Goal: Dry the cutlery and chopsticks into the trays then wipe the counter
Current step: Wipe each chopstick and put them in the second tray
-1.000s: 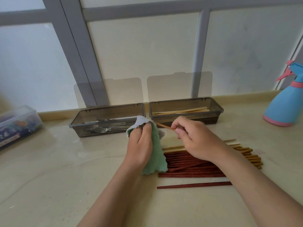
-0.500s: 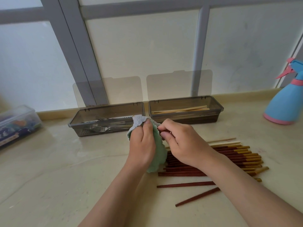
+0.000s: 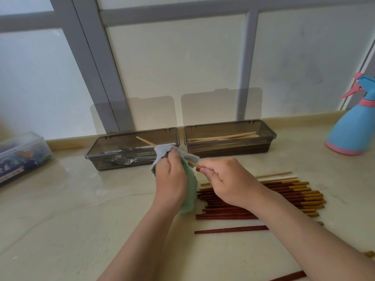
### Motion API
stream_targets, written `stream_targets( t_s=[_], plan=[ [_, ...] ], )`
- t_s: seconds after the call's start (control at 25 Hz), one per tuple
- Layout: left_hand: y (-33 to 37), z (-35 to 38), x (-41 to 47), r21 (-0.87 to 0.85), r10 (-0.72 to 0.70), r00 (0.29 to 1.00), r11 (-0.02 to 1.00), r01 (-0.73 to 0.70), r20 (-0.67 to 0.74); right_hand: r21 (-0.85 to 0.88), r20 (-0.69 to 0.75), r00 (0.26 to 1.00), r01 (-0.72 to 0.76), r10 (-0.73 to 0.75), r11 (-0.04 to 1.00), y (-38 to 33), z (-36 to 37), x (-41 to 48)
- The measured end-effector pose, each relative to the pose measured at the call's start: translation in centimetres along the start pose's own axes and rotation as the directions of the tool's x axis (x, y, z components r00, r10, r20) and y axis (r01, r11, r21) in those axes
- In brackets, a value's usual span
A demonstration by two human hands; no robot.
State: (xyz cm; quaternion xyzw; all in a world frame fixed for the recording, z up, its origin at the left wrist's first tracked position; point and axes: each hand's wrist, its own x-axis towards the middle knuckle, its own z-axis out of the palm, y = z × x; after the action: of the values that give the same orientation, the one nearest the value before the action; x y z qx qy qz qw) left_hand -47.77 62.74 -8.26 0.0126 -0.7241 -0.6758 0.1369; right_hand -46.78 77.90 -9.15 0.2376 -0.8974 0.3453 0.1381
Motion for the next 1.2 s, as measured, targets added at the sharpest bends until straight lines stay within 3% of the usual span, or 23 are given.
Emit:
stream_targets(
  t_s=[0.16, 0.32, 0.4, 0.6, 0.76, 0.84, 0.92, 1.0, 1.08, 1.2],
  plan=[
    [0.1, 0.3, -0.1, 0.023, 0.041, 0.997, 0.999, -0.042, 0.058, -0.008, 0.019, 0.999, -0.039, 0.039, 0.999, -0.2, -0.3, 0.2],
    [-0.1, -0.7, 1.4, -0.059, -0.032, 0.994, 0.998, 0.026, -0.100, -0.069, 0.120, 0.985, -0.112, 0.120, 0.991, 0.0, -1.9, 0.0],
    [-0.3, -0.9, 1.6, -0.063, -0.042, 0.994, 0.997, 0.035, -0.106, -0.092, 0.128, 0.983, -0.123, 0.134, 0.988, 0.2, -2.0, -0.1],
    [-0.2, 1.0, -0.9, 0.085, 0.078, 0.990, 0.992, -0.088, 0.119, -0.013, 0.075, 0.996, -0.052, 0.053, 0.999, -0.5, -0.8, 0.0],
    [-0.1, 0.5, -0.2, 0.102, 0.114, 0.973, 0.985, -0.136, 0.200, -0.011, -0.008, 0.996, -0.089, 0.088, 0.996, -0.5, -2.0, 0.0],
    [0.4, 0.1, -0.5, 0.087, 0.115, 0.933, 0.984, -0.153, 0.341, 0.110, -0.118, 0.979, -0.155, 0.168, 0.982, -0.7, -2.5, 0.1],
    [0.9, 0.1, -1.4, 0.147, 0.096, 0.845, 0.968, -0.202, 0.525, 0.325, -0.172, 0.943, -0.219, 0.285, 0.920, -0.6, -2.6, 0.4],
    [0.9, 0.1, -1.8, 0.208, 0.063, 0.758, 0.944, -0.257, 0.649, 0.530, -0.098, 0.918, -0.278, 0.384, 0.801, -0.7, -2.2, 0.6],
    [0.6, 0.1, -1.6, 0.229, 0.036, 0.720, 0.936, -0.267, 0.693, 0.648, -0.016, 0.880, -0.353, 0.475, 0.675, -0.5, -2.1, 0.7],
    [0.7, 0.2, -1.5, 0.239, 0.027, 0.691, 0.928, -0.287, 0.722, 0.746, -0.012, 0.779, -0.410, 0.626, 0.525, -0.2, -2.7, 1.1]
  ],
)
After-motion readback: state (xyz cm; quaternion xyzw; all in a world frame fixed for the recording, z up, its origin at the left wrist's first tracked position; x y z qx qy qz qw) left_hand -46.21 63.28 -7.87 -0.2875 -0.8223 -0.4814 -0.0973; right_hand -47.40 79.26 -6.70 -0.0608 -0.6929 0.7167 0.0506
